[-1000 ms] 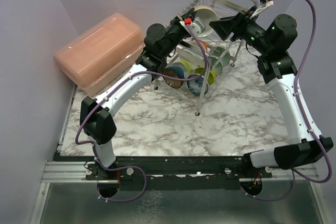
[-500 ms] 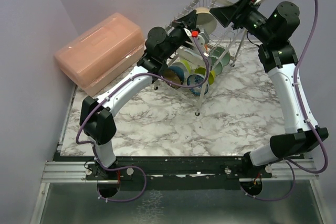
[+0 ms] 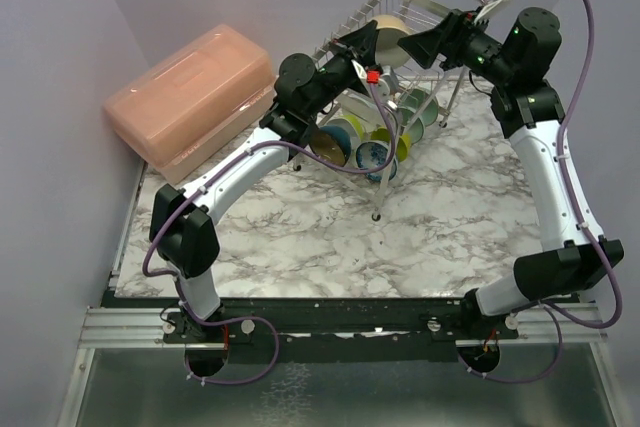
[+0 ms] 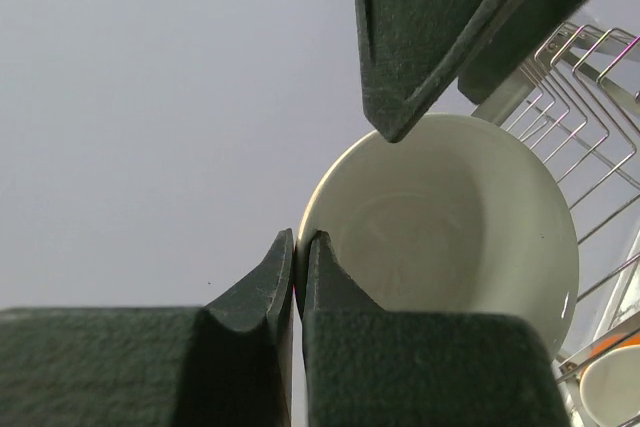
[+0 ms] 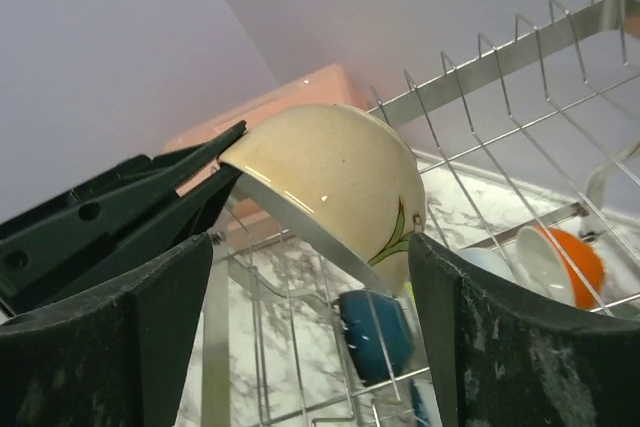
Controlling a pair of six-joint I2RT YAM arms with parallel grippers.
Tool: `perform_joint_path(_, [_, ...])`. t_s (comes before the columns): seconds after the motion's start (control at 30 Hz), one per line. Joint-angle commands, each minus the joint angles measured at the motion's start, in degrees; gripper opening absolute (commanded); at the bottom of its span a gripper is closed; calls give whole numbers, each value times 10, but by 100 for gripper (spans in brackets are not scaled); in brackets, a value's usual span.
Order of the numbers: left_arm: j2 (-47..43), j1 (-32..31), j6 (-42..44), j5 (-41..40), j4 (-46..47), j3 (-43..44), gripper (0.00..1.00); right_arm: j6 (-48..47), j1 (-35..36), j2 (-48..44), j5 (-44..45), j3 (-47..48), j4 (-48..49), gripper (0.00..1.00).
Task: Load the bowls into the dish rack
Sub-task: Turn the bowl upside down on the dish rack.
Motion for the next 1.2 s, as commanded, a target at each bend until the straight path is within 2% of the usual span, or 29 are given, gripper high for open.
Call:
perform_joint_path(0.0, [-31,-2,27,35,20,-12,0,-142,-4,-20,-47,21,-33,85])
perform_joint_path(0.17, [-34,-3,40,55,20,-15,0,-232,-4,6,-53,62,-91,83])
perform_joint_path(0.33, [-33,-3,51,87,20,-20,0,-263,-4,21,-78,68,-74,76])
perform_joint_path(0.53, [-29,-2,66,120,19,-22,0,-296,-4,56,-119,87,-53,74])
perform_joint_path(0.7, [-29,-3,64,123,19,-25,0,-303,2,74,-142,86,-17,66])
perform_joint_path(0.9, [-32,-3,62,123,19,-31,0,-316,23,63,-98,48,48,45])
perform_joint_path(1.13, [-32,-3,66,113,19,-36,0,-329,37,51,-41,7,97,2])
perform_joint_path(1.17, [-32,-3,67,112,19,-36,0,-331,39,49,-25,2,100,1])
